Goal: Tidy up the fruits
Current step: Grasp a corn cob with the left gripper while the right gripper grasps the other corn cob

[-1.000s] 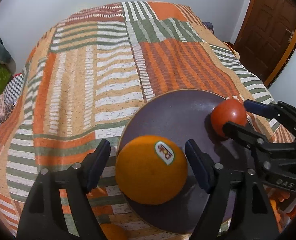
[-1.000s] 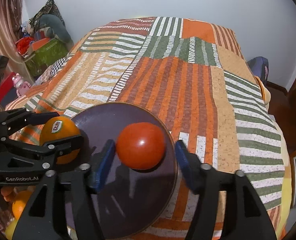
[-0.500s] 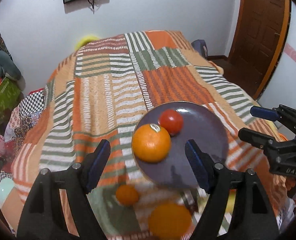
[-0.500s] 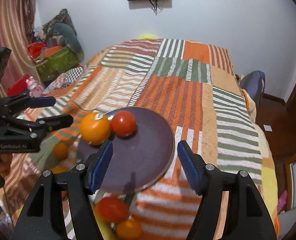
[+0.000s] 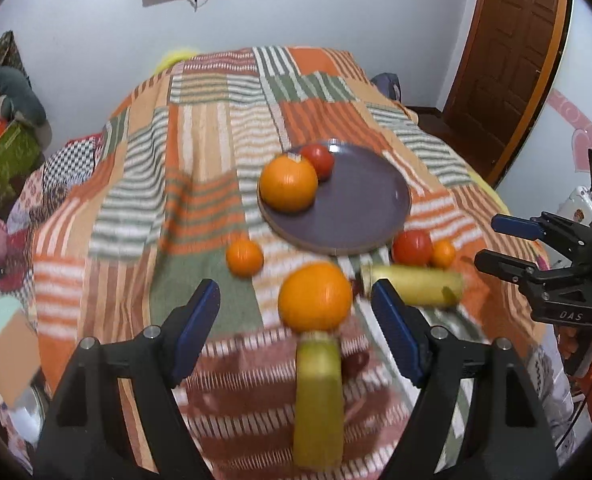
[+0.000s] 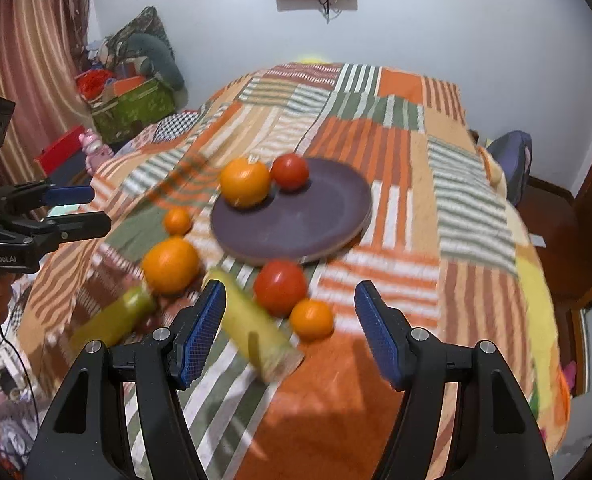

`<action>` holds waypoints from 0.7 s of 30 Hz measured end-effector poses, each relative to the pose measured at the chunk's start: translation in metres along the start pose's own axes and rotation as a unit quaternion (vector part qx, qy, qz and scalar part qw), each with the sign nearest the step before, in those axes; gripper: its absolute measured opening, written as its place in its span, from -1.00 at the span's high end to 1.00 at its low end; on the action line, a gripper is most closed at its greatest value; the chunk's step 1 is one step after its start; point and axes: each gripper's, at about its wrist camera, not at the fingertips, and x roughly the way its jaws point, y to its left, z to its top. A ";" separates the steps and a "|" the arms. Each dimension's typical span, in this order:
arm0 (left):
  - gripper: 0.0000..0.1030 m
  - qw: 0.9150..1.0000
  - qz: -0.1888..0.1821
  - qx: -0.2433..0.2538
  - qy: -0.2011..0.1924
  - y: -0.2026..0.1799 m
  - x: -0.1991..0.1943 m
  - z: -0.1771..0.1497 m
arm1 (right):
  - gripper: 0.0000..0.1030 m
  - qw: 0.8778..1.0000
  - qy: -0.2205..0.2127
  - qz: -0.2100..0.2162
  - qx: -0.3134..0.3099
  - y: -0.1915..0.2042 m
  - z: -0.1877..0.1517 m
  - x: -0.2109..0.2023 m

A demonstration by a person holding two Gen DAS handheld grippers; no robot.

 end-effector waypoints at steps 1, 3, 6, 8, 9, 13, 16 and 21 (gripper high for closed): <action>-0.50 1.000 -0.001 -0.003 0.002 0.000 -0.001 -0.006 | -0.24 1.000 0.006 0.004 0.001 0.002 -0.005 0.003; -0.41 1.000 -0.009 -0.009 0.014 0.000 0.001 -0.023 | -0.23 1.000 0.014 0.015 0.006 0.003 -0.014 0.006; -0.19 0.999 -0.018 -0.011 0.034 -0.001 0.007 -0.039 | -0.23 0.999 0.032 0.025 0.013 0.004 -0.025 0.017; -0.14 0.999 -0.024 -0.013 0.046 -0.003 0.013 -0.051 | -0.23 0.998 0.043 0.029 0.019 0.002 -0.029 0.026; -0.12 0.998 -0.028 -0.017 0.050 -0.003 0.016 -0.056 | -0.23 0.998 0.048 0.030 0.020 0.002 -0.032 0.028; -0.06 0.997 -0.039 -0.028 0.068 -0.004 0.028 -0.067 | -0.21 0.997 0.063 0.035 0.028 0.000 -0.036 0.039; -0.01 0.996 -0.030 -0.018 0.078 -0.006 0.036 -0.073 | -0.16 0.997 0.068 0.033 0.021 0.002 -0.038 0.044; 0.14 0.995 -0.034 -0.024 0.088 -0.005 0.045 -0.079 | -0.05 0.997 0.067 0.035 0.017 0.006 -0.039 0.050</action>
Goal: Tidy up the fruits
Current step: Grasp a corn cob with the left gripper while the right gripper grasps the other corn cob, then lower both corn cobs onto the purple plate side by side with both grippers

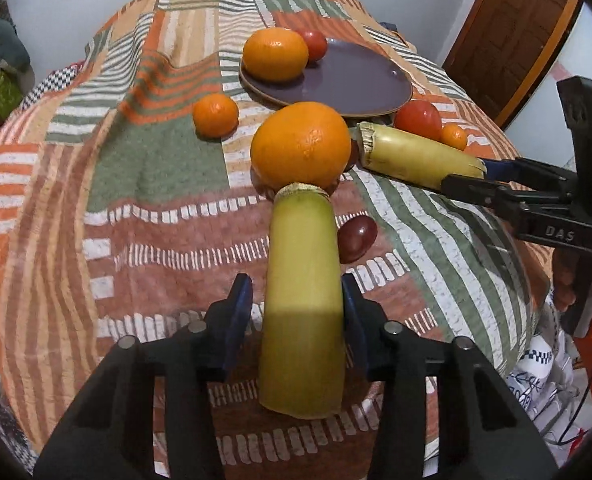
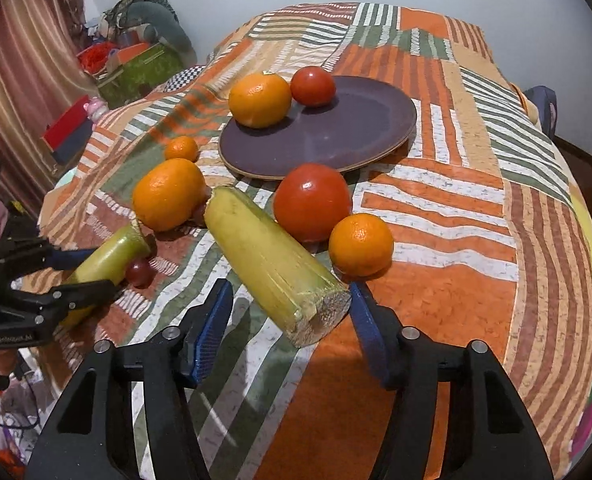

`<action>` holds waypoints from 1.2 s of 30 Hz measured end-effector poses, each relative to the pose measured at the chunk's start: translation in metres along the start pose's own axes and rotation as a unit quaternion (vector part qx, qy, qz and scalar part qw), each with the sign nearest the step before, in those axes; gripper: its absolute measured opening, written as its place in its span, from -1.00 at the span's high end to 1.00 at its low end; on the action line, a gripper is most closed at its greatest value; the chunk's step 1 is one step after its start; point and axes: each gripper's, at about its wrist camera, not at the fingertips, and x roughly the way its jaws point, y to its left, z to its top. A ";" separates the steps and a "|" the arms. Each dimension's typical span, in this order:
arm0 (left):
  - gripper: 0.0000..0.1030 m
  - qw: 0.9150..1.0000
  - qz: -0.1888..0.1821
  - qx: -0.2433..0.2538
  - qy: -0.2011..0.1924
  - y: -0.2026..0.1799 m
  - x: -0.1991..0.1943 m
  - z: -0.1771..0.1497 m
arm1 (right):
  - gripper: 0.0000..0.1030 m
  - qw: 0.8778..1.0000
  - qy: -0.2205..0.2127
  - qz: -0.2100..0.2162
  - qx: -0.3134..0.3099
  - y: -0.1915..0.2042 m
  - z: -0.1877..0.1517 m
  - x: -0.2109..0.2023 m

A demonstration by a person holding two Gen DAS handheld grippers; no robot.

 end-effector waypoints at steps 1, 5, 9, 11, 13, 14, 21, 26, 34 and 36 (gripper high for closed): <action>0.18 1.000 -0.001 -0.001 -0.002 0.001 -0.001 -0.001 | 0.00 1.000 -0.001 -0.005 -0.001 0.000 0.000 0.001; 0.28 1.000 -0.008 -0.006 -0.006 0.000 -0.002 -0.001 | 0.09 1.000 -0.004 0.003 -0.001 0.000 -0.002 -0.004; 0.28 1.000 -0.006 -0.027 -0.009 0.006 -0.006 -0.003 | 0.27 1.000 -0.006 0.020 -0.006 0.007 -0.010 -0.015; 0.28 0.999 0.002 -0.038 -0.010 0.011 -0.009 -0.004 | 0.33 1.000 -0.007 0.028 -0.010 0.013 -0.013 -0.021; 0.28 0.999 0.015 -0.050 -0.012 0.020 -0.013 -0.005 | 0.38 0.999 -0.003 0.032 -0.019 0.021 -0.015 -0.025; 0.28 0.998 0.020 -0.055 -0.014 0.023 -0.014 -0.006 | 0.38 0.999 -0.002 0.035 -0.023 0.025 -0.016 -0.027; 0.28 0.997 0.019 -0.069 -0.009 0.039 -0.013 -0.005 | 0.32 0.998 0.009 0.030 -0.057 0.039 -0.009 -0.024; 0.28 0.998 0.032 -0.054 -0.011 0.033 -0.006 0.002 | 0.28 0.998 0.022 0.031 -0.049 0.036 0.005 -0.004; 0.28 0.998 0.030 -0.050 -0.013 0.033 0.006 0.013 | 0.28 0.998 0.046 0.021 -0.049 0.039 0.023 0.029; 0.28 0.998 0.030 -0.051 -0.015 0.034 0.006 0.015 | 0.32 0.998 0.043 0.017 -0.044 0.038 0.024 0.030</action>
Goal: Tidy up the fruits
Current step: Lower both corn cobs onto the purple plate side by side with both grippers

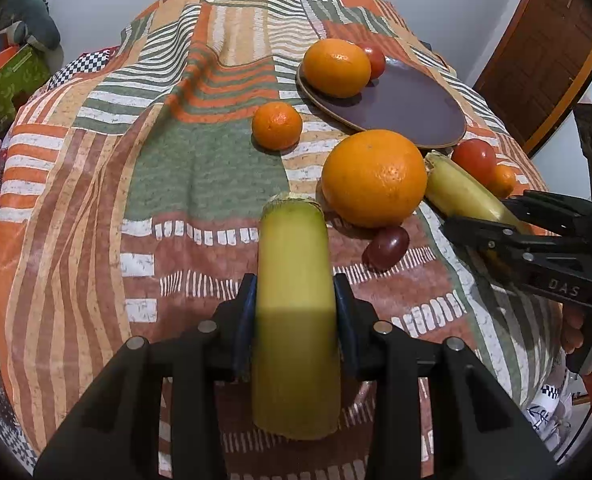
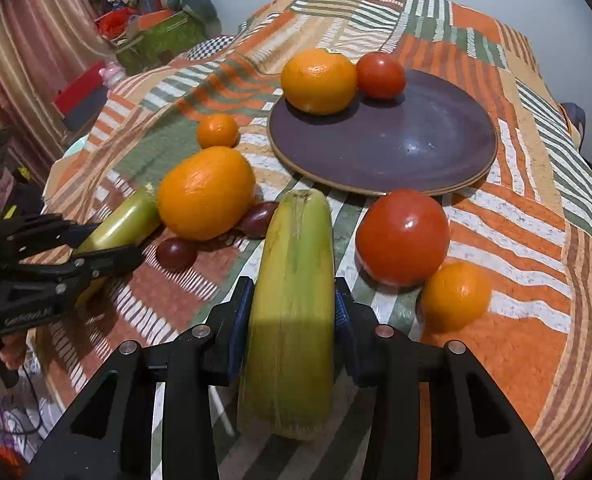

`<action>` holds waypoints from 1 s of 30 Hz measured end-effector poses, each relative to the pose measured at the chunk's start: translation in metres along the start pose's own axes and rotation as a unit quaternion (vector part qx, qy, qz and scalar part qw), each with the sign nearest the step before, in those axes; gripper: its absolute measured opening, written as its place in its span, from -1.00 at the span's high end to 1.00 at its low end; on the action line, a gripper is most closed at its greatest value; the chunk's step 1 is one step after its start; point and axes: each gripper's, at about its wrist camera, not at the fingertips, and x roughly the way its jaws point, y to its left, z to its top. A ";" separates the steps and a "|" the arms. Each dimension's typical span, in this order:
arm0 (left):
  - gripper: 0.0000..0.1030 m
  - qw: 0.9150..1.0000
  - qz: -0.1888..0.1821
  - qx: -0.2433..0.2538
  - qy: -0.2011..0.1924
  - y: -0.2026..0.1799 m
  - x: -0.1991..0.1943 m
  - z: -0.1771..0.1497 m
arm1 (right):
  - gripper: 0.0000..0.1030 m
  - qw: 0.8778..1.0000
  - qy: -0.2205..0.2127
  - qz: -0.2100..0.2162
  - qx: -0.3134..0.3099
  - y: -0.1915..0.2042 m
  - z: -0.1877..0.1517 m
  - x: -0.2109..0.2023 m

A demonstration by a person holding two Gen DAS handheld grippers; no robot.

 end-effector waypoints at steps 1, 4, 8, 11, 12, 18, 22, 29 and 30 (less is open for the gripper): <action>0.28 1.000 -0.004 -0.003 0.000 0.002 -0.001 0.001 | 0.33 1.000 -0.003 0.000 0.002 0.000 0.000 -0.001; 0.28 1.000 -0.003 -0.014 -0.004 0.005 -0.006 0.004 | 0.34 1.000 -0.011 0.000 0.011 -0.002 -0.003 -0.005; 0.28 1.000 0.000 -0.017 -0.023 0.007 -0.021 0.012 | 0.34 0.999 -0.026 -0.002 0.017 -0.005 -0.005 -0.016; 0.28 0.999 0.003 -0.011 -0.040 0.003 -0.033 0.020 | 0.34 0.999 -0.046 -0.003 0.024 -0.009 -0.001 -0.029; 0.28 0.999 0.003 -0.008 -0.047 0.001 -0.038 0.023 | 0.34 0.998 -0.054 -0.004 0.025 -0.009 0.000 -0.034; 0.28 0.997 0.000 0.005 -0.075 -0.011 -0.052 0.043 | 0.34 0.995 -0.096 -0.012 0.035 -0.015 0.013 -0.061; 0.28 0.996 -0.009 0.018 -0.089 -0.025 -0.058 0.061 | 0.34 0.992 -0.116 -0.024 0.039 -0.022 0.023 -0.072; 0.28 0.993 -0.015 0.046 -0.111 -0.052 -0.059 0.090 | 0.34 0.989 -0.139 -0.037 0.045 -0.035 0.042 -0.081; 0.28 0.992 -0.018 0.049 -0.112 -0.056 -0.057 0.095 | 0.34 0.988 -0.142 -0.038 0.045 -0.037 0.044 -0.082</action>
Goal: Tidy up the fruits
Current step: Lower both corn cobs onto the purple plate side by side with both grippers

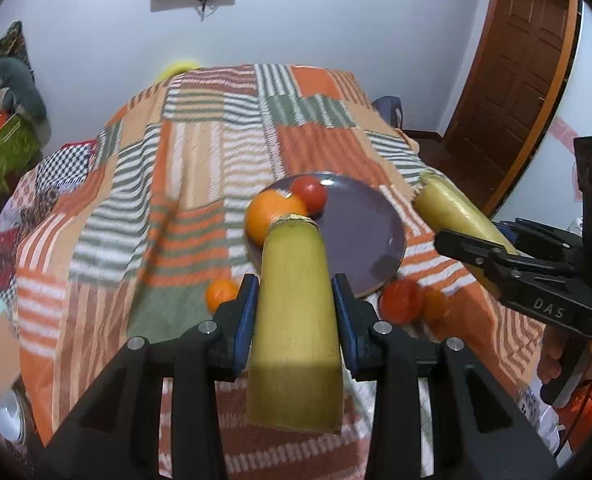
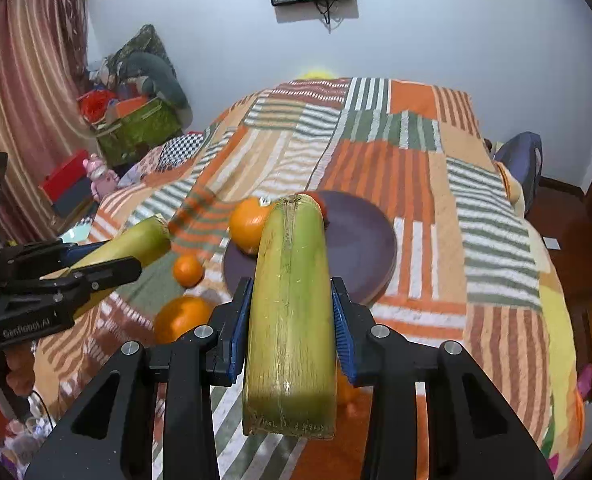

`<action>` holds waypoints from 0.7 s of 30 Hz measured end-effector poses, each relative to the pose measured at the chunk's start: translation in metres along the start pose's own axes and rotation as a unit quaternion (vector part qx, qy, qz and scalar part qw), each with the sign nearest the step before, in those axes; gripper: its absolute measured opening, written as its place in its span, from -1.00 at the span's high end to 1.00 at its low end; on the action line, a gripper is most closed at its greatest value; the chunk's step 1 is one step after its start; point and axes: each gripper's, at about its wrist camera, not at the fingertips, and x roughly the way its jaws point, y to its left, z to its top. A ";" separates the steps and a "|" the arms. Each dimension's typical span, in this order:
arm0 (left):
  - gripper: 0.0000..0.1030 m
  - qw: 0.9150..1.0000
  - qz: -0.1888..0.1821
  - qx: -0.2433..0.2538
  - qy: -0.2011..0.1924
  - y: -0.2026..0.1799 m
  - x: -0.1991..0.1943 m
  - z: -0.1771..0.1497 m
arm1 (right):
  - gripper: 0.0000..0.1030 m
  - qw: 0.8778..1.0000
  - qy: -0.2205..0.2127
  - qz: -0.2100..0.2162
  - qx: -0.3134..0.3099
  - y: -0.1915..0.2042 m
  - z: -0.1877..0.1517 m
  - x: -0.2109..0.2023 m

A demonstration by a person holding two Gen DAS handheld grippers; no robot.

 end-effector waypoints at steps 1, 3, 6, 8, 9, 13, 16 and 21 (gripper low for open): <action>0.28 1.000 -0.002 0.002 0.000 -0.002 0.002 0.003 | 0.34 1.000 -0.003 -0.002 0.001 -0.002 0.003 0.001; 0.28 1.000 -0.005 0.008 0.000 -0.007 0.010 0.011 | 0.34 1.000 -0.006 -0.005 0.001 -0.005 0.007 0.003; 0.28 1.000 -0.008 0.016 0.001 -0.015 0.024 0.023 | 0.34 1.000 -0.008 -0.011 0.002 -0.010 0.015 0.010; 0.28 1.000 -0.012 0.020 0.003 -0.019 0.032 0.029 | 0.34 1.000 -0.008 -0.015 0.004 -0.014 0.017 0.014; 0.28 1.000 -0.014 0.022 0.004 -0.020 0.037 0.032 | 0.34 1.000 -0.008 -0.015 0.007 -0.016 0.019 0.017; 0.28 0.999 -0.022 0.023 0.014 -0.025 0.059 0.044 | 0.34 1.000 -0.001 -0.018 0.016 -0.026 0.022 0.030; 0.28 0.999 -0.026 0.025 0.022 -0.027 0.075 0.050 | 0.34 1.000 0.006 -0.023 0.017 -0.032 0.025 0.040; 0.28 0.999 -0.033 0.024 0.033 -0.032 0.100 0.058 | 0.34 0.999 0.015 -0.031 0.017 -0.044 0.029 0.056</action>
